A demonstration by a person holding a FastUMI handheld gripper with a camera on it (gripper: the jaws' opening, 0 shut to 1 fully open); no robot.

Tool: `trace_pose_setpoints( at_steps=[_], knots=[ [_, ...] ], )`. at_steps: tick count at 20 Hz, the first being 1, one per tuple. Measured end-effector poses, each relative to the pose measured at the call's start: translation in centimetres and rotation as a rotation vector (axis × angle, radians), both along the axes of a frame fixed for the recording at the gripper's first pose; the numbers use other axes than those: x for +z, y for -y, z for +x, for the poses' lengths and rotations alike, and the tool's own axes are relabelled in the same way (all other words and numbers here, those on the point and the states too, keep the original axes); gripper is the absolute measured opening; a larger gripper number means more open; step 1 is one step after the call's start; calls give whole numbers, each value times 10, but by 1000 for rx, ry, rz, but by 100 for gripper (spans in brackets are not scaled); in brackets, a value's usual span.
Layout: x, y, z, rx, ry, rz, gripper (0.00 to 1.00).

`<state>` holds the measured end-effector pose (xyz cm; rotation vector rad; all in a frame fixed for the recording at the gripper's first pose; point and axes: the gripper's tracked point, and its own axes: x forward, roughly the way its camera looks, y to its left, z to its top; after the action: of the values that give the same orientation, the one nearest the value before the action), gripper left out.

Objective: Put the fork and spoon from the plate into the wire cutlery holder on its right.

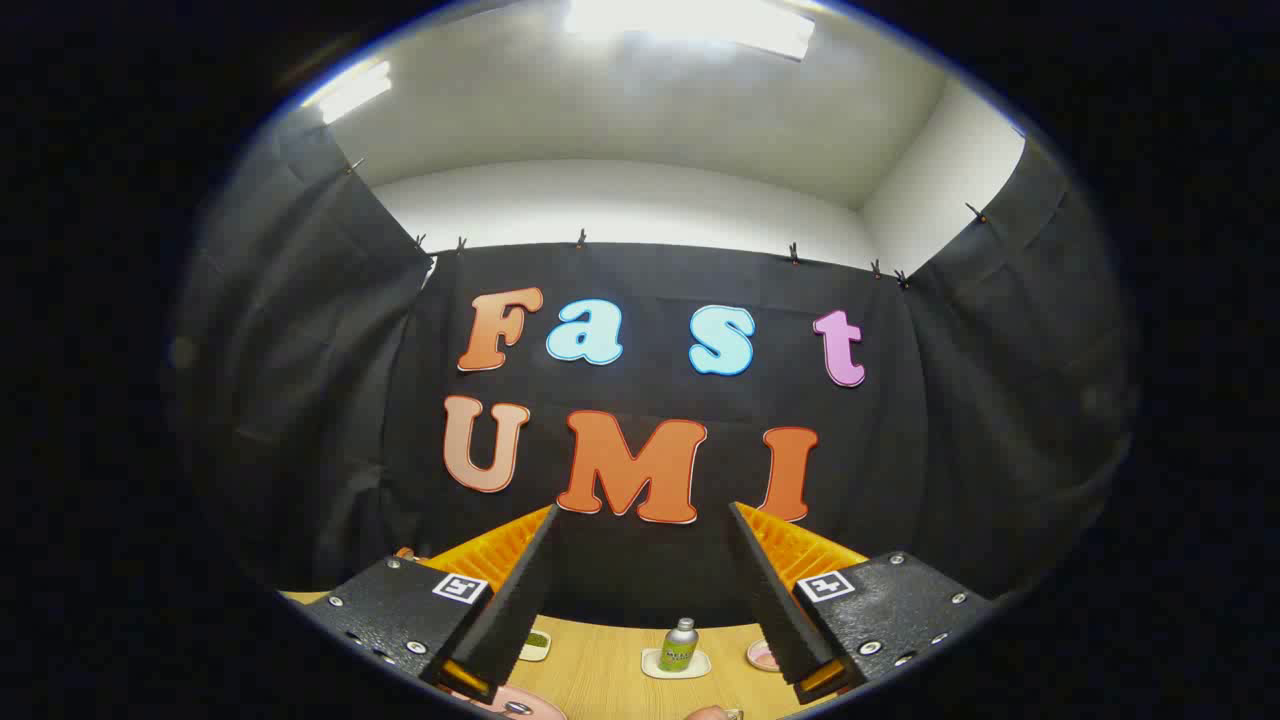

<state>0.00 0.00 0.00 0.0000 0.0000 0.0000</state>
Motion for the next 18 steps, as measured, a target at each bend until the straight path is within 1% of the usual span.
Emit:
trace_pose_setpoints(
  at_steps=[5, 9, 18],
  knots=[
    [-9, 2, 4, 5, -16, 2, 97],
    [-16, -4, 5, 39, -34, 4, 97],
    [-25, -10, 14, 56, -41, 16, 97]
  ],
)
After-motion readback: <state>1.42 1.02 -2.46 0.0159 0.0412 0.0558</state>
